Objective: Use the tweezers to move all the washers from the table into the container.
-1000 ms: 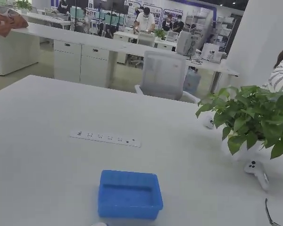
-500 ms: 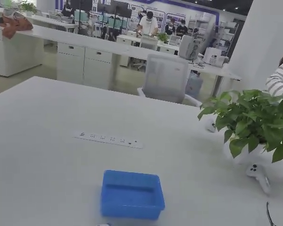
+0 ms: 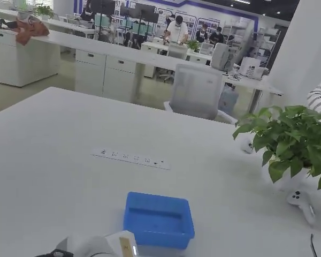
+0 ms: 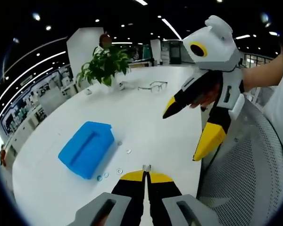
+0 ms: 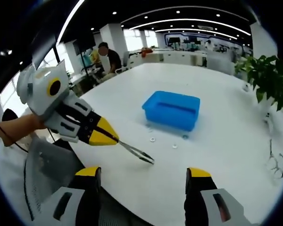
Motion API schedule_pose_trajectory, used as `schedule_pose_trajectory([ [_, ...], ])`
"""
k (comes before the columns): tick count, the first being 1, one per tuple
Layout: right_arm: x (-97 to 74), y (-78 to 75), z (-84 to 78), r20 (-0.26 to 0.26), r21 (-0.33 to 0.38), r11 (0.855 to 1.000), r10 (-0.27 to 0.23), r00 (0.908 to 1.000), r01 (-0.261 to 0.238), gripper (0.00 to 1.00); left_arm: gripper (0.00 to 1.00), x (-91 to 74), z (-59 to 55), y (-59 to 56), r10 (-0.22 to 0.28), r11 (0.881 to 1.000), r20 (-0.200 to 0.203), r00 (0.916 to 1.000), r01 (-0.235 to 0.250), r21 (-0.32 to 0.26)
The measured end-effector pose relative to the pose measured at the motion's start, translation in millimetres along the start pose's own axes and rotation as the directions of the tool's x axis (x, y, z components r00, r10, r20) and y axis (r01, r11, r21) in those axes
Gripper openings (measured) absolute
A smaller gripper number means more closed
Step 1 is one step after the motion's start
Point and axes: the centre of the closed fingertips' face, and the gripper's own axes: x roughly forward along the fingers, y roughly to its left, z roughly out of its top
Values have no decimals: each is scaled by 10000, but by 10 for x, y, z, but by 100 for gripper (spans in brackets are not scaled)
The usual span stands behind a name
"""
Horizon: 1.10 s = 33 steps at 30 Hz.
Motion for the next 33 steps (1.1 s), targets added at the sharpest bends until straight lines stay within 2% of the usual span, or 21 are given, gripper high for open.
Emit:
schedule_pose_trajectory([
  [4, 67, 96, 41, -164, -630, 9964, 559, 9983, -568, 59, 0, -35, 78, 27, -92, 9999, 149, 9998, 91, 46],
  [13, 179, 191, 91, -542, -1128, 9823, 1445, 9880, -1498, 31, 0, -106, 183, 56, -265, 9994, 580, 9980, 278, -229],
  [15, 210, 212, 124, -623, -1212, 9780, 1630, 9847, -1696, 27, 0, -110, 200, 43, -349, 9992, 582, 9977, 360, -182],
  [18, 252, 240, 214, -571, -1757, 9665, 1800, 9820, -1873, 25, 0, -134, 238, 25, -439, 9990, 555, 9975, 436, 64],
  [22, 327, 286, 310, -761, -2825, 9350, 2011, 9766, -2145, 21, 0, -207, 332, -22, -673, 9962, 739, 9950, 630, 595],
  [23, 338, 318, 337, -792, -3124, 9221, 2142, 9736, -2283, 18, 0, -229, 352, -33, -744, 9954, 773, 9942, 693, 664],
  [26, 359, 365, 384, -836, -3520, 9057, 2210, 9717, -2363, 15, 0, -279, 398, -50, -925, 9939, 840, 9922, 870, 675],
  [27, 362, 379, 393, -851, -3717, 8967, 2249, 9706, -2404, 15, 0, -289, 407, -52, -940, 9936, 839, 9920, 881, 708],
  [28, 364, 396, 388, -965, -3981, 8818, 2339, 9675, -2529, 12, 0, -308, 424, -54, -937, 9925, 851, 9920, 864, 864],
  [32, 372, 430, 387, -1122, -4480, 8559, 2328, 9660, -2583, 7, 0, -350, 459, -49, -1048, 9900, 935, 9901, 950, 1040],
  [33, 373, 433, 394, -1109, -4484, 8564, 2306, 9667, -2557, 8, 0, -351, 451, -52, -1095, 9889, 921, 9897, 991, 1106],
])
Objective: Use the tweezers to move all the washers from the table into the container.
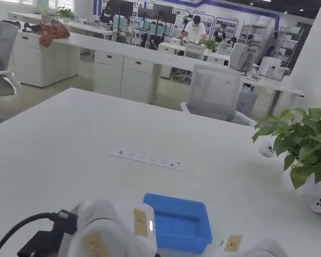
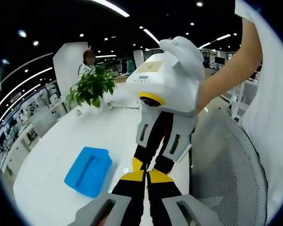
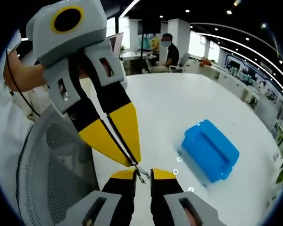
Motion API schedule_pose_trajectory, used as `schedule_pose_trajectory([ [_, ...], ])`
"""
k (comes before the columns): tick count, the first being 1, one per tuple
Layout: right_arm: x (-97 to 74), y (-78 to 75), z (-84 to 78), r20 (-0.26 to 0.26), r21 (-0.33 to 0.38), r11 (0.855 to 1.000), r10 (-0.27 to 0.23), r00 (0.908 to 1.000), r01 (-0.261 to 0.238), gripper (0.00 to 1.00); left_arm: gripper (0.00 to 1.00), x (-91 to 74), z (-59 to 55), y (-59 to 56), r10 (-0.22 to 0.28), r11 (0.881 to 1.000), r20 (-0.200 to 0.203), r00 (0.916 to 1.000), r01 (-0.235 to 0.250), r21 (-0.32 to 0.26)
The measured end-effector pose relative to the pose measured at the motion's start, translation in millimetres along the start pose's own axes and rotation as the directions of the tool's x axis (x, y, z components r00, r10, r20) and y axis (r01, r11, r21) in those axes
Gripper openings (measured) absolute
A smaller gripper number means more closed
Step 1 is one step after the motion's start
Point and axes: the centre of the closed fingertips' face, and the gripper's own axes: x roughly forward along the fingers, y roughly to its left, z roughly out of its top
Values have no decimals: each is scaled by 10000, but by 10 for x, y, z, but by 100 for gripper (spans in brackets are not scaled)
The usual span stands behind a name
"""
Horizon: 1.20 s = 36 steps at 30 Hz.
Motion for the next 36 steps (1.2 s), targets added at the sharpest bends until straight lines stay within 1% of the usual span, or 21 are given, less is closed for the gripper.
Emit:
schedule_pose_trajectory([
  [7, 11, 52, 38, 98, -356, 9993, 147, 9998, -144, 6, 0, -25, 8, -26, -329, 9995, 294, 9990, 328, 39],
  [13, 13, 72, 52, 153, -296, 9992, 263, 9995, -259, 4, 0, -37, 14, -28, -279, 9996, 457, 9986, 279, 10],
  [15, -3, 54, 71, 236, -211, 9996, 215, 9995, -210, 4, 0, -47, 29, 10, 83, 10000, 573, 9983, -85, 32],
  [16, -10, 42, 77, 263, -158, 9997, 206, 9994, -202, 4, 0, -55, 28, 38, 344, 9993, 579, 9977, -336, -154],
  [18, -18, 25, 88, 335, 167, 9996, 227, 9992, -233, 4, 0, -69, 35, 49, 617, 9969, 663, 9959, -582, -533],
  [19, -20, 15, 96, 401, 318, 9992, 210, 9990, -223, 4, 0, -92, 57, 90, 1022, 9918, 932, 9904, -942, -866],
  [21, -28, -15, 95, 435, 618, 9980, 130, 9990, -156, 4, 2, -127, 55, 119, 1368, 9827, 1114, 9843, -1207, -1402],
  [22, -32, -34, 91, 450, 691, 9975, 85, 9990, -116, 4, 6, -158, 35, 148, 1663, 9725, 1145, 9794, -1437, -1831],
  [23, -34, -46, 91, 492, 764, 9970, 42, 9988, -79, 4, 9, -180, 21, 164, 1851, 9665, 1165, 9758, -1593, -2012],
  [25, -40, -92, 61, 412, 1154, 9933, -164, 9990, 116, 4, 9, -223, -27, 161, 2050, 9555, 1037, 9733, -1761, -2365],
  [26, -42, -94, 64, 516, 1181, 9930, -150, 9986, 88, 4, 12, -258, -38, 179, 2398, 9432, 1105, 9645, -2044, -2619],
  [27, -40, -113, 66, 638, 1421, 9897, -251, 9976, 158, 4, 16, -280, -55, 186, 2615, 9332, 1101, 9589, -2221, -2825],
  [28, -40, -127, 59, 650, 1541, 9879, -304, 9974, 201, 4, 24, -300, -110, 158, 2724, 9178, 899, 9580, -2307, -3231],
  [29, -39, -142, 52, 673, 1626, 9864, -341, 9971, 228, 4, 29, -319, -130, 154, 2878, 9099, 866, 9538, -2442, -3353],
  [30, -39, -159, 53, 733, 1756, 9841, -403, 9965, 269, 4, 34, -362, -157, 177, 3315, 8945, 851, 9396, -2843, -3451],
  [31, -39, -190, 59, 835, 1943, 9803, -527, 9951, 356, 4, 41, -387, -184, 180, 3536, 8818, 756, 9323, -3053, -3595],
  [32, -38, -215, 61, 891, 2045, 9780, -605, 9942, 412, 4, 45, -414, -246, 144, 3617, 8684, 504, 9309, -3167, -3816],
  [33, -36, -254, 70, 979, 2205, 9741, -727, 9925, 496, 4, 50, -440, -294, 148, 3825, 8523, 303, 9235, -3400, -3975],
  [34, -35, -287, 79, 1050, 2344, 9704, -851, 9908, 585, 4, 57, -488, -357, 172, 4251, 8260, 48, 9051, -3858, -4111],
  [35, -34, -345, 90, 1116, 2525, 9646, -1069, 9880, 758, 4, 62, -515, -389, 179, 4479, 8129, -39, 8941, -4090, -4146],
  [36, -33, -373, 103, 1179, 2584, 9627, -1142, 9864, 805, 4, 66, -537, -430, 173, 4615, 8024, -173, 8870, -4256, -4184],
])
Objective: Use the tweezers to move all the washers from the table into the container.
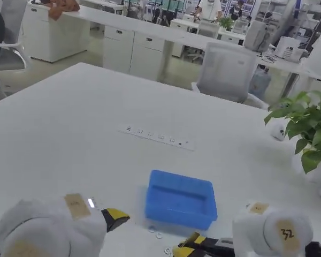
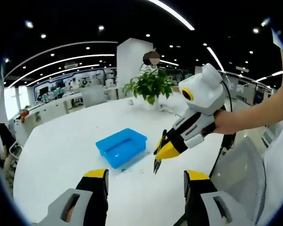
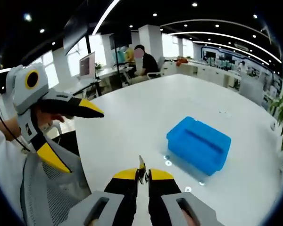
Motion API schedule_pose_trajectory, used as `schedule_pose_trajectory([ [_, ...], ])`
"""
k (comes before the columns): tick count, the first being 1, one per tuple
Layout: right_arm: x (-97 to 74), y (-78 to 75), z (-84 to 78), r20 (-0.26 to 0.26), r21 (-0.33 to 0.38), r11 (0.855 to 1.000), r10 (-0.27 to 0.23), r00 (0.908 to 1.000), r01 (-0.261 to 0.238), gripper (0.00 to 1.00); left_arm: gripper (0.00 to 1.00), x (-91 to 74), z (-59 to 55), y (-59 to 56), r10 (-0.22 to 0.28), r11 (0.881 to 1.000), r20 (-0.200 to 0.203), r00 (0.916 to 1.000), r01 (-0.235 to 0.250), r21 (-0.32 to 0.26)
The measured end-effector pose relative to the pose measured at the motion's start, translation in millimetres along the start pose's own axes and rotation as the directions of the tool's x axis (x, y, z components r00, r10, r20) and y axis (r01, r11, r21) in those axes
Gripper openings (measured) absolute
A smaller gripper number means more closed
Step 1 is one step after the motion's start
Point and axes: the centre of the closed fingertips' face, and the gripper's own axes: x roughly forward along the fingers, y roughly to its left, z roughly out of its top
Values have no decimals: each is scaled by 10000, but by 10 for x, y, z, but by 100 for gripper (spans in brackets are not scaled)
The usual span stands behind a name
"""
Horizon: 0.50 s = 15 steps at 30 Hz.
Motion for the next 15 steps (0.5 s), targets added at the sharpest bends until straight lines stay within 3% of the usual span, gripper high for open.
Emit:
schedule_pose_trajectory([
  [5, 79, -137, 105, 247, 244, 9994, -254, 9994, 248, 4, 78, -148, -189, 181, 1520, 9867, -82, 9883, -1523, -561],
  [6, 113, -165, 129, 247, 276, 9993, -255, 9994, 248, 4, 79, -168, -213, 195, 1617, 9847, -78, 9868, -1618, -649],
  [8, 174, -206, 172, 279, 299, 9993, -233, 9993, 225, 4, 77, -204, -357, 172, 1401, 9832, -601, 9883, -1460, -1093],
  [11, 267, -244, 240, 295, 182, 9997, -177, 9994, 172, 4, 77, -262, -423, 276, 1985, 9672, -503, 9788, -2040, -1515],
  [13, 328, -280, 271, 269, -79, 9997, -219, 9994, 221, 4, 82, -283, -495, 324, 2208, 9597, -712, 9727, -2297, -1618],
  [15, 410, -323, 296, 224, -213, 9995, -213, 9995, 217, 4, 89, -274, -567, 343, 2119, 9603, -892, 9732, -2243, -1658],
])
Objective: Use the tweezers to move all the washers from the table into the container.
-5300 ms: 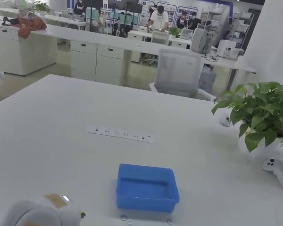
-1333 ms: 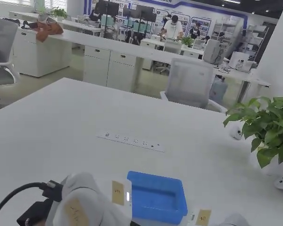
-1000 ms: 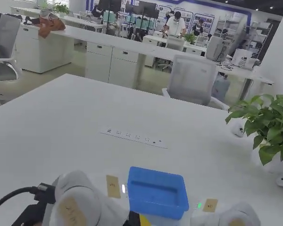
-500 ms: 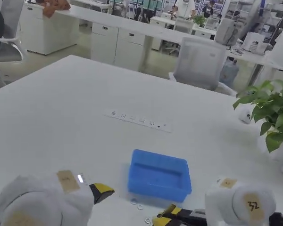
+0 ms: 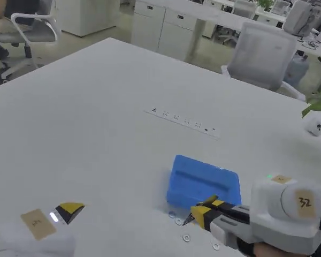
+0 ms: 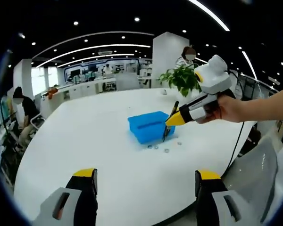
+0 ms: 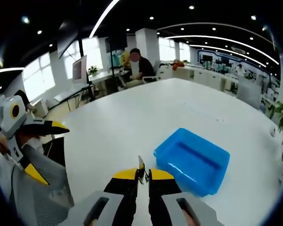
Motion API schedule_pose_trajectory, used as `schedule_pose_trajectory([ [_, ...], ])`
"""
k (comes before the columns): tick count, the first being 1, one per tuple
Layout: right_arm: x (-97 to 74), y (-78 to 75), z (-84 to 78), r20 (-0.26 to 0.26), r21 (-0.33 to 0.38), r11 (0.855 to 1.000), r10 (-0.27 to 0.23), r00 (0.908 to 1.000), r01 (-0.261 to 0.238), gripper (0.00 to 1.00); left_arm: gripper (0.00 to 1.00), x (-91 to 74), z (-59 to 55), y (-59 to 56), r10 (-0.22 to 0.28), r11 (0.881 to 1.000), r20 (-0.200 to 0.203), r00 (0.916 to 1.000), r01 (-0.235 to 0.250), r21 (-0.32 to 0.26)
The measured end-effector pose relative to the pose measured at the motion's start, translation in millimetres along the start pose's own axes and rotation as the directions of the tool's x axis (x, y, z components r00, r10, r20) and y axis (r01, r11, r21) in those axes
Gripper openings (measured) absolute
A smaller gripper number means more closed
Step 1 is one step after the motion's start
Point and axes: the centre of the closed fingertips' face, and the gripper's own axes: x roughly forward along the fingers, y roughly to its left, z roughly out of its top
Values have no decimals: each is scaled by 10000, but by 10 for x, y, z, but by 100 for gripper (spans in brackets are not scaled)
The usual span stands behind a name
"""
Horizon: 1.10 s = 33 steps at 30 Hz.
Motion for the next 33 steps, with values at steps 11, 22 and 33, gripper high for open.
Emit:
schedule_pose_trajectory([
  [11, 320, -127, -18, -356, -242, 9995, 182, 9992, -190, 4, 99, 61, 73, 170, 786, 9969, 806, 9936, -777, -144],
  [22, 475, -151, -124, -644, -225, 9987, 446, 9969, -461, 4, 99, 115, -3, 163, 849, 9955, 674, 9941, -875, 367],
  [33, 547, -130, -168, -859, -749, 9962, 372, 9956, -437, 5, 98, 112, -54, 219, 1193, 9882, 549, 9913, -1239, 897],
])
